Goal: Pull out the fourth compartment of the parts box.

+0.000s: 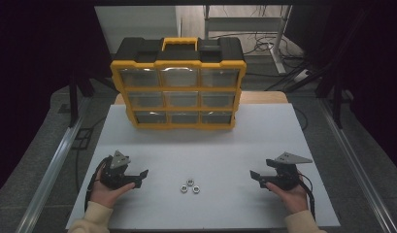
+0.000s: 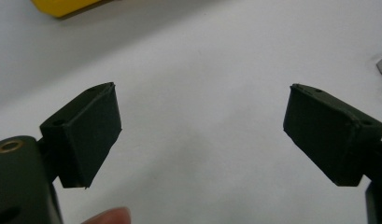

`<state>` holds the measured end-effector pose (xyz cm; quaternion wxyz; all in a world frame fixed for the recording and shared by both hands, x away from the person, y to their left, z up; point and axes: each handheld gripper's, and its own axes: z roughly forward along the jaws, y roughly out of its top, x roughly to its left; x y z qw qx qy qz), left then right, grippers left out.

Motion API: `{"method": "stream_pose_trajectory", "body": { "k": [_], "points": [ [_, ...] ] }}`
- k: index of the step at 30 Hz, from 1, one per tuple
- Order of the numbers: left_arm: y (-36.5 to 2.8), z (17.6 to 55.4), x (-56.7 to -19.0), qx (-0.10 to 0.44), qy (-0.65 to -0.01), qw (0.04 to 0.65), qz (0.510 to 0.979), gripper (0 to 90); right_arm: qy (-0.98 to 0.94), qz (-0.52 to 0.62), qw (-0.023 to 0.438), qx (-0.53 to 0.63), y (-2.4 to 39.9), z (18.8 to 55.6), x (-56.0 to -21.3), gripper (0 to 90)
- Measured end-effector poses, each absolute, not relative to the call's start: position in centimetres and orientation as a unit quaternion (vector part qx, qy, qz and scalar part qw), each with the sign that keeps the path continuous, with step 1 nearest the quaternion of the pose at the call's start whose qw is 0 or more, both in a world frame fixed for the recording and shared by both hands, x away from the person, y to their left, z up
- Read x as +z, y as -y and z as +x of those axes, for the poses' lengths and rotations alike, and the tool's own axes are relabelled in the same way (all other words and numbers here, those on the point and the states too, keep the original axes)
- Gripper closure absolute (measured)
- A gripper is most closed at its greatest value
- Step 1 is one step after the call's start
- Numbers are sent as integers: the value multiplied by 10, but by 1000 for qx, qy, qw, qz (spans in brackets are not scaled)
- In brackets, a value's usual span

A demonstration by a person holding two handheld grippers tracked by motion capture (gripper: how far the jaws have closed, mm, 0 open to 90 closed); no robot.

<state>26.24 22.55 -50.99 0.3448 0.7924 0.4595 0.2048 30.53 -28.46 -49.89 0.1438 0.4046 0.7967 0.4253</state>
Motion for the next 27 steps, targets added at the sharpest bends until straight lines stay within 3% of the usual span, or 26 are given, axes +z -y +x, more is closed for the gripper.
{"method": "stream_pose_trajectory", "body": {
  "k": [27],
  "points": [
    [-221,262,-507,240,-436,333,800,108,-797,400,146,428,280,300,-498,165]
  ]
}}
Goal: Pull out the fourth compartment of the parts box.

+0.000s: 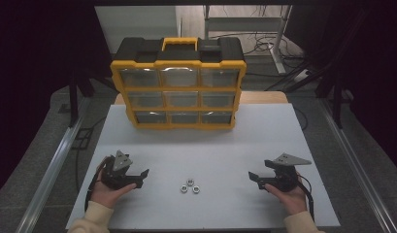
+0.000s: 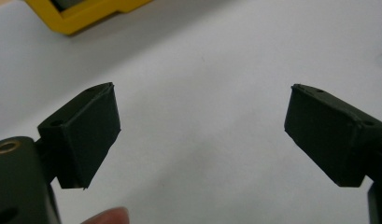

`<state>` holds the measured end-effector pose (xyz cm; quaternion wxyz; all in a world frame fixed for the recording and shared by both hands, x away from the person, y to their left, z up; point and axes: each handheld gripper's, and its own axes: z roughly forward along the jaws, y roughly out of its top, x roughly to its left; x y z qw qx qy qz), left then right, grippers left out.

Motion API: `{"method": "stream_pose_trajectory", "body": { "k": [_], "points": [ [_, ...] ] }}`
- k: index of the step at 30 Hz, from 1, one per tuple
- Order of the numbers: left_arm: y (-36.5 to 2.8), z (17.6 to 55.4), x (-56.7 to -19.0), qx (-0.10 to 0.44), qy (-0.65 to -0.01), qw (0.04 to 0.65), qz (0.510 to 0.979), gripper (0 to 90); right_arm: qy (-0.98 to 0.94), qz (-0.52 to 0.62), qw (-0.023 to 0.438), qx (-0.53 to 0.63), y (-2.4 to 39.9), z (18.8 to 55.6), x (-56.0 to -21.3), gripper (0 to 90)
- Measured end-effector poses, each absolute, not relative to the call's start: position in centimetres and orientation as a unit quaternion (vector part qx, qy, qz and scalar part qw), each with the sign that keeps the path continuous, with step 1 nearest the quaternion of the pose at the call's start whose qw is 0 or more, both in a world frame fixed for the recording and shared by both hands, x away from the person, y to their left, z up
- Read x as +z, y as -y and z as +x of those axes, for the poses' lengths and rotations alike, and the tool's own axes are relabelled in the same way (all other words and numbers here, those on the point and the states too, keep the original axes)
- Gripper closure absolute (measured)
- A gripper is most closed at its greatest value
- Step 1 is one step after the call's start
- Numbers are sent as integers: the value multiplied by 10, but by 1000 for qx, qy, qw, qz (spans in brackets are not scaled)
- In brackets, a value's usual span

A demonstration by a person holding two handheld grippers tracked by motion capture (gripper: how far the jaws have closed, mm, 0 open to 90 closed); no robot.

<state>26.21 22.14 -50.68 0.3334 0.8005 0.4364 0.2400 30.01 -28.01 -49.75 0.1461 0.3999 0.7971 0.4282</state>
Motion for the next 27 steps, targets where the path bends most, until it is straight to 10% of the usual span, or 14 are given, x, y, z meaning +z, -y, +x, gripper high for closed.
{"method": "stream_pose_trajectory", "body": {
  "k": [27],
  "points": [
    [-203,255,-493,376,-346,268,817,108,-796,405,147,424,283,295,-501,166]
  ]
}}
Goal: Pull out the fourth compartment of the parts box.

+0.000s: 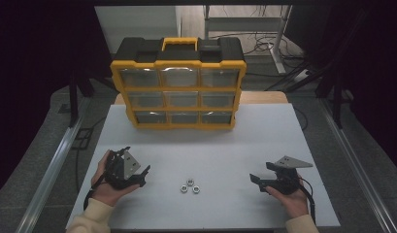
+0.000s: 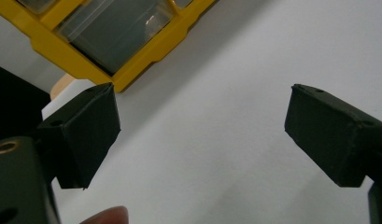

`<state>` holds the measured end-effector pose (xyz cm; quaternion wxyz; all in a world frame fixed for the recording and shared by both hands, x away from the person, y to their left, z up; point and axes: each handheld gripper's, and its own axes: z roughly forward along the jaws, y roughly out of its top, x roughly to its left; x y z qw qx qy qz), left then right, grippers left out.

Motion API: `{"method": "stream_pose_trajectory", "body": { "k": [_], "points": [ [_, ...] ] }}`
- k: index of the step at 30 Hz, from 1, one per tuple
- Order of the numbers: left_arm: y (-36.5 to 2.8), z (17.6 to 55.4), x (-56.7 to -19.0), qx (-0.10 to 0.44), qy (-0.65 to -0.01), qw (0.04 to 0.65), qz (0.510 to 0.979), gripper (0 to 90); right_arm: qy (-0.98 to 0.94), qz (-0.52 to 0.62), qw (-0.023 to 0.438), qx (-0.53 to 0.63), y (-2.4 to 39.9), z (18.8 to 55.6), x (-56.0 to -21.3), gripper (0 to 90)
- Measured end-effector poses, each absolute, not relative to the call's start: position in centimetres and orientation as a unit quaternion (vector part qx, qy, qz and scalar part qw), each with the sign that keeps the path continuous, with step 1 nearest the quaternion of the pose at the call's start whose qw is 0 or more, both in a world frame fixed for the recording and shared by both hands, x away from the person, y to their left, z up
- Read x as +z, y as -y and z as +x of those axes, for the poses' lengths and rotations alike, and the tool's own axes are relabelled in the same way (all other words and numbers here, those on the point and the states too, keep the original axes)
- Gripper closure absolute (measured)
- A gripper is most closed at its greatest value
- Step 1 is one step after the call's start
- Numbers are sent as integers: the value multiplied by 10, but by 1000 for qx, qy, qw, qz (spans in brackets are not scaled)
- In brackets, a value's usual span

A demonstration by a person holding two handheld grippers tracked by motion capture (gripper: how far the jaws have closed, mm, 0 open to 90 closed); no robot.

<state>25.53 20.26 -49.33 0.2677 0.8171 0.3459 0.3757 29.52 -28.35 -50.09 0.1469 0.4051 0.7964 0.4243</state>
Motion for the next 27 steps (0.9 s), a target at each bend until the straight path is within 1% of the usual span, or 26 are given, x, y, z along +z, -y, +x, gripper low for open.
{"method": "stream_pose_trajectory", "body": {
  "k": [4,27],
  "points": [
    [-203,254,-494,390,-334,258,818,107,-798,404,147,423,282,295,-501,167],
    [-201,251,-490,454,-273,248,811,98,-800,404,150,417,282,295,-502,166]
  ]
}}
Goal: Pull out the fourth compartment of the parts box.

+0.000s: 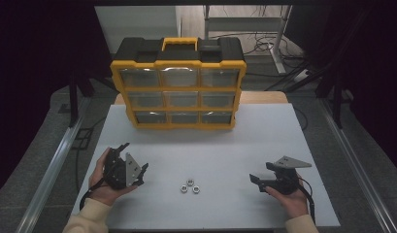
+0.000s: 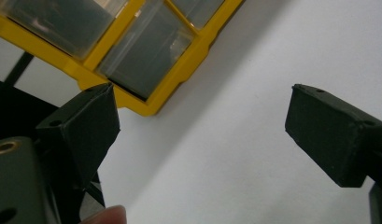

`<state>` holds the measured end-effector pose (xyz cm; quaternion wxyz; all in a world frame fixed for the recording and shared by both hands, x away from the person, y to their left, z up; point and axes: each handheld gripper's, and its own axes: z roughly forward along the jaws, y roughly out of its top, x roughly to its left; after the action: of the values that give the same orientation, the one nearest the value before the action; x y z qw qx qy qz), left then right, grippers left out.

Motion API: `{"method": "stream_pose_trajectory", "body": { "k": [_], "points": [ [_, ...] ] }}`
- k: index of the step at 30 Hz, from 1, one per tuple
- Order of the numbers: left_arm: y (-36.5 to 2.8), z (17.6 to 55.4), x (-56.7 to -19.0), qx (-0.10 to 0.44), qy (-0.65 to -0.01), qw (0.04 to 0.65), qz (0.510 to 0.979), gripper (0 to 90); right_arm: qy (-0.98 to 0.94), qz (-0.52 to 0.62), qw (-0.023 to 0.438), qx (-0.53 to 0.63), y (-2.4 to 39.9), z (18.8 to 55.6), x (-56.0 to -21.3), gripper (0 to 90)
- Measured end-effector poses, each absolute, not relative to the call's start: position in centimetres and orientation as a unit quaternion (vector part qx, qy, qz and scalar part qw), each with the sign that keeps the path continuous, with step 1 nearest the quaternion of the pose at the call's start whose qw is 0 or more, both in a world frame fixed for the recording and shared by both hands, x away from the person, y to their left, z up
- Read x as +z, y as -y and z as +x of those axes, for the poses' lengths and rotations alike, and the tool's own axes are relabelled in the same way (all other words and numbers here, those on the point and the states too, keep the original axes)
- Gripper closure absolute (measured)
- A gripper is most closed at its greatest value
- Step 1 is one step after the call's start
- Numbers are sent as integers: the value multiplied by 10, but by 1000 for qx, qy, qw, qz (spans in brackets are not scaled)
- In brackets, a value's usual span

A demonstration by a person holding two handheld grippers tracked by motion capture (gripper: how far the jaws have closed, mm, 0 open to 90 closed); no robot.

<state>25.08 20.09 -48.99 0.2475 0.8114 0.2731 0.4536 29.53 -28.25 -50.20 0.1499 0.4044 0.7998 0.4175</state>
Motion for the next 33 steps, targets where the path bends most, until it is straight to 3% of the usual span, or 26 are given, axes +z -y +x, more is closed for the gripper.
{"method": "stream_pose_trajectory", "body": {
  "k": [21,33],
  "points": [
    [-191,253,-492,484,-194,232,821,110,-799,406,158,414,284,295,-502,167],
    [-191,261,-484,484,-197,230,821,117,-798,410,163,411,285,296,-502,166]
  ]
}}
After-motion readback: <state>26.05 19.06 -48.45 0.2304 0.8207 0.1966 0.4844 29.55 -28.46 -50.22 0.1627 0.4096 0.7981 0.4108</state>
